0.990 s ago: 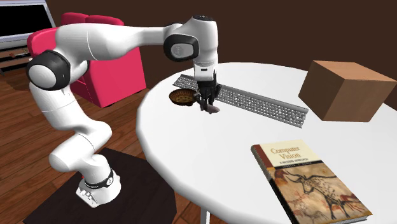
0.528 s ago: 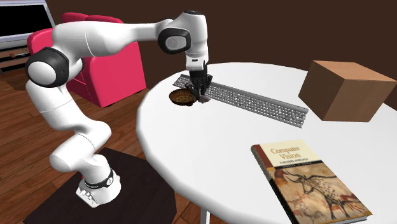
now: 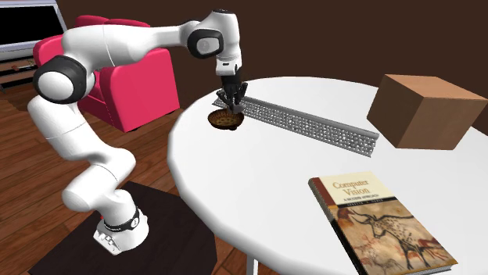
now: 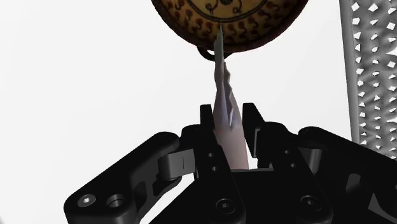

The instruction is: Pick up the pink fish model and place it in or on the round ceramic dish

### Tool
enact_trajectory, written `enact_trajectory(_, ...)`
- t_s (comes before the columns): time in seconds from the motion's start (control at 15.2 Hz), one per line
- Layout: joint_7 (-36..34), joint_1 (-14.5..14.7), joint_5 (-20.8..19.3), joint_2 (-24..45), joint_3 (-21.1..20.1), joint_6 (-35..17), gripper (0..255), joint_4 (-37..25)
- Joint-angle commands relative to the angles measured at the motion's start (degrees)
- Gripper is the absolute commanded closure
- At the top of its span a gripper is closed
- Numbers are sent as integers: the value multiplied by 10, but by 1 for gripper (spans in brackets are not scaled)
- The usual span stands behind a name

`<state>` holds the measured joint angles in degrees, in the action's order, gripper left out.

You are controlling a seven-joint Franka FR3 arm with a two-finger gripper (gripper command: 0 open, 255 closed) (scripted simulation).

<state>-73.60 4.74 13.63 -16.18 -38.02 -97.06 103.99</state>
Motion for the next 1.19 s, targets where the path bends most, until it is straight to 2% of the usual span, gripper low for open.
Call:
enact_trajectory(0.0,-28,7,-1,4,-19,-3,255,-6)
enact_trajectory(0.53,-156,32,-27,45,-116,-6,255,-54)
enact_trajectory(1.12,-144,38,-12,29,-115,-74,255,26)
